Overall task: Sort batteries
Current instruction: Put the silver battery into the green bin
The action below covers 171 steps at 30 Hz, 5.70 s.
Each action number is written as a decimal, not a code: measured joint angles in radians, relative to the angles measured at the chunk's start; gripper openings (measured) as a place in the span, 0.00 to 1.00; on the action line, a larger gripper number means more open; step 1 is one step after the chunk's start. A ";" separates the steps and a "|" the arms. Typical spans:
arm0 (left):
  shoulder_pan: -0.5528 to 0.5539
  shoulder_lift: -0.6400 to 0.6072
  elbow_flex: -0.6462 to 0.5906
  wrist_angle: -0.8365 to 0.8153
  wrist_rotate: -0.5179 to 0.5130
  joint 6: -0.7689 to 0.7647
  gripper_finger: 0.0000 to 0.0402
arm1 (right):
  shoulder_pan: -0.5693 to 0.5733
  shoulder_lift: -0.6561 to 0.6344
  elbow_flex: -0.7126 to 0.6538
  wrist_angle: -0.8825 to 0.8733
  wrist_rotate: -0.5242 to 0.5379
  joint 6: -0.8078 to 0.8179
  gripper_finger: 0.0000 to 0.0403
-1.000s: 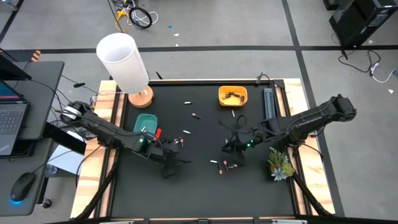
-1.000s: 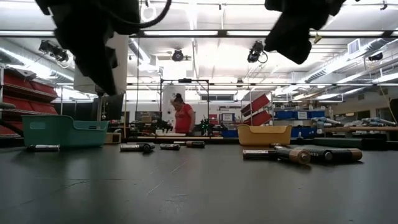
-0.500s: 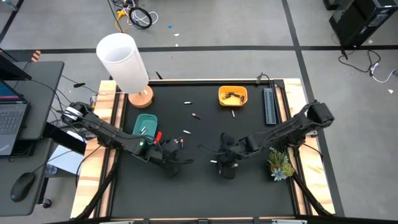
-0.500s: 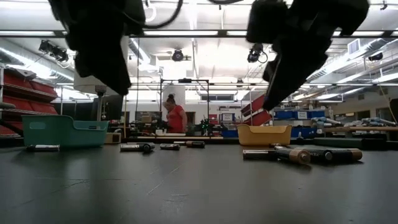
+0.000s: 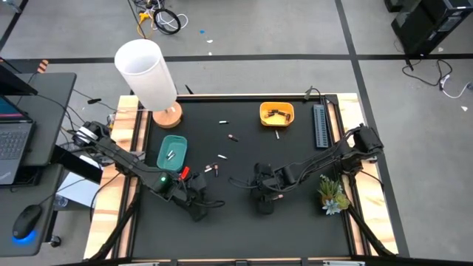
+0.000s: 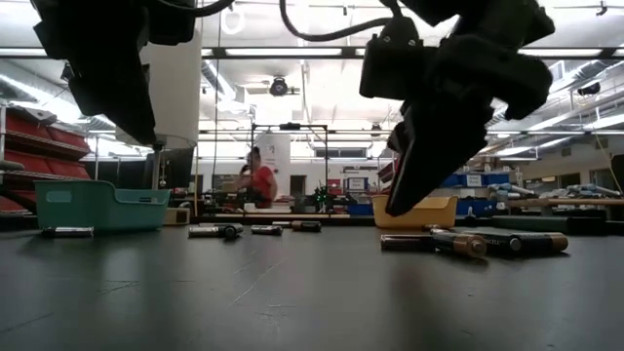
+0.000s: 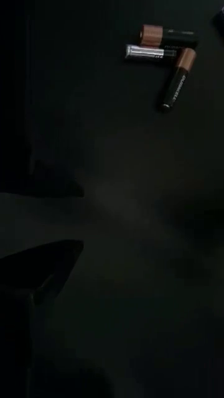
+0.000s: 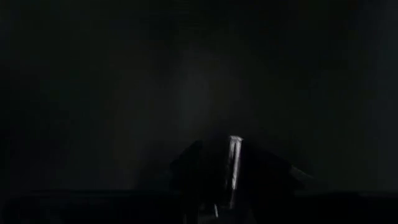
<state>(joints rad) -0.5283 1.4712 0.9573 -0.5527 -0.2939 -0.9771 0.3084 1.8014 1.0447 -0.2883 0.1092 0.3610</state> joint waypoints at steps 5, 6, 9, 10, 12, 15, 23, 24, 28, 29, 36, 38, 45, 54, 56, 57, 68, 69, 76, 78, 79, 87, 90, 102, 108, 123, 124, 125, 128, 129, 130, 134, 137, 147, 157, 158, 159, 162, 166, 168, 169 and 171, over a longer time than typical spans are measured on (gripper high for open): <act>-0.001 0.000 0.000 -0.003 -0.003 -0.001 0.33 | -0.006 0.029 0.000 0.027 0.029 -0.016 0.29; -0.002 0.000 0.000 -0.001 -0.006 -0.002 0.33 | -0.008 0.034 0.000 0.036 0.030 -0.016 0.29; -0.003 0.000 0.000 -0.004 -0.007 -0.001 0.33 | -0.009 0.052 0.000 0.039 0.032 -0.016 0.29; -0.003 0.000 0.000 -0.004 -0.007 -0.001 0.33 | -0.009 0.057 -0.001 0.039 0.037 -0.016 0.29; -0.004 0.000 0.000 -0.008 -0.008 0.000 0.33 | -0.009 0.062 -0.001 0.043 0.053 -0.007 0.29; -0.004 0.000 0.000 -0.012 -0.008 0.001 0.33 | -0.009 0.064 -0.002 0.041 0.054 0.010 0.29; -0.004 0.000 0.000 -0.023 -0.008 0.005 0.33 | -0.010 0.063 -0.025 0.061 0.032 0.032 0.25; -0.004 0.000 0.000 -0.024 -0.008 0.006 0.33 | -0.010 0.062 -0.033 0.072 0.029 0.039 0.24; -0.004 0.000 0.000 -0.023 -0.009 0.006 0.33 | -0.010 0.057 -0.070 0.114 0.026 0.055 0.20; -0.004 0.000 0.000 -0.023 -0.009 0.005 0.33 | -0.010 0.057 -0.073 0.114 0.026 0.054 0.19; -0.004 0.000 0.000 -0.021 -0.009 0.001 0.33 | -0.009 0.057 -0.075 0.105 0.054 0.003 0.05; -0.004 0.000 0.000 -0.018 -0.009 -0.001 0.33 | -0.013 0.057 -0.076 0.105 0.056 -0.003 0.04; 0.001 0.000 0.000 0.108 -0.010 0.000 0.33 | -0.052 0.054 -0.073 0.135 0.059 0.006 0.04; 0.084 0.000 -0.030 0.290 0.018 0.124 0.33 | -0.145 0.026 0.009 0.116 0.024 -0.050 0.00; 0.106 0.000 -0.066 0.394 0.034 0.140 0.33 | -0.169 -0.010 0.018 0.114 0.021 -0.071 0.00; 0.118 0.000 -0.085 0.437 0.036 0.139 0.33 | -0.181 -0.023 0.019 0.107 0.021 -0.082 0.00; 0.188 0.000 -0.162 0.505 0.029 0.046 0.33 | -0.242 -0.100 -0.016 -0.041 -0.073 0.054 0.19; 0.188 0.000 -0.162 0.511 0.028 0.047 0.33 | -0.228 -0.109 -0.038 -0.005 -0.071 0.065 0.22; 0.166 0.000 -0.162 0.516 0.026 0.031 0.33 | -0.082 -0.217 -0.290 0.382 0.135 0.159 0.30; 0.167 0.000 -0.162 0.519 0.024 0.031 0.33 | -0.058 -0.217 -0.351 0.467 0.147 0.160 0.30; 0.168 0.000 -0.162 0.522 0.024 0.031 0.33 | -0.049 -0.215 -0.379 0.499 0.148 0.160 0.30; 0.170 0.000 -0.163 0.552 0.022 0.054 0.33 | -0.029 -0.202 -0.426 0.572 0.183 0.203 0.41; 0.173 0.000 -0.163 0.560 0.022 0.055 0.33 | -0.028 -0.173 -0.426 0.618 0.201 0.158 0.47; 0.173 0.000 -0.163 0.570 0.054 0.053 0.33 | -0.026 -0.006 -0.425 0.876 0.290 0.101 0.55; 0.175 0.000 -0.163 0.562 0.082 0.055 0.33 | -0.027 0.006 -0.425 0.884 0.295 0.117 0.55; 0.185 0.000 -0.163 0.523 0.132 0.072 0.33 | -0.028 0.054 -0.424 0.909 0.294 0.080 0.55; 0.187 0.000 -0.163 0.523 0.133 0.072 0.33 | -0.030 0.062 -0.424 0.920 0.294 0.078 0.55; 0.188 0.000 -0.163 0.523 0.136 0.072 0.33 | -0.030 0.067 -0.424 0.928 0.294 0.075 0.55; 0.189 0.000 -0.163 0.523 0.146 0.072 0.33 | -0.038 0.082 -0.424 0.945 0.292 0.070 0.55; 0.189 0.000 -0.163 0.523 0.151 0.072 0.33 | -0.041 0.088 -0.424 0.948 0.292 0.065 0.55; 0.189 0.000 -0.163 0.522 0.154 0.072 0.33 | -0.045 0.094 -0.423 0.959 0.291 0.059 0.55; 0.189 0.000 -0.163 0.518 0.170 0.072 0.33 | -0.066 0.110 -0.423 0.966 0.283 0.050 0.53; 0.189 0.000 -0.163 0.511 0.178 0.071 0.33 | -0.082 0.110 -0.423 0.966 0.255 0.019 0.49; 0.189 0.000 -0.163 0.499 0.180 0.057 0.33 | -0.123 0.110 -0.423 0.961 0.178 -0.065 0.22; 0.189 0.000 -0.163 0.494 0.180 0.052 0.33 | -0.156 0.105 -0.420 0.953 0.076 -0.088 0.06; 0.189 0.000 -0.163 0.493 0.180 0.050 0.33 | -0.160 0.102 -0.421 0.954 0.070 -0.093 0.06; 0.189 0.000 -0.163 0.493 0.180 0.049 0.33 | -0.165 0.100 -0.421 0.953 0.064 -0.096 0.06; 0.189 0.000 -0.163 0.493 0.180 0.049 0.33 | -0.180 0.090 -0.411 0.937 0.043 -0.109 0.06; 0.189 0.000 -0.163 0.480 0.180 0.048 0.33 | -0.202 0.082 -0.382 0.927 -0.010 -0.149 0.06; 0.189 0.000 -0.163 0.460 0.179 0.029 0.33 | -0.213 0.081 -0.362 0.931 -0.040 -0.154 0.06; 0.189 0.000 -0.163 0.449 0.173 0.018 0.33 | -0.217 0.080 -0.353 0.930 -0.052 -0.154 0.06; 0.189 0.000 -0.163 0.424 0.147 -0.023 0.33 | -0.225 0.080 -0.334 0.920 -0.066 -0.157 0.06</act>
<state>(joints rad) -0.3394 1.4712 0.7948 -0.1291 -0.1467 -0.9997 0.0832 1.8812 0.7105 0.6321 0.0432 0.2043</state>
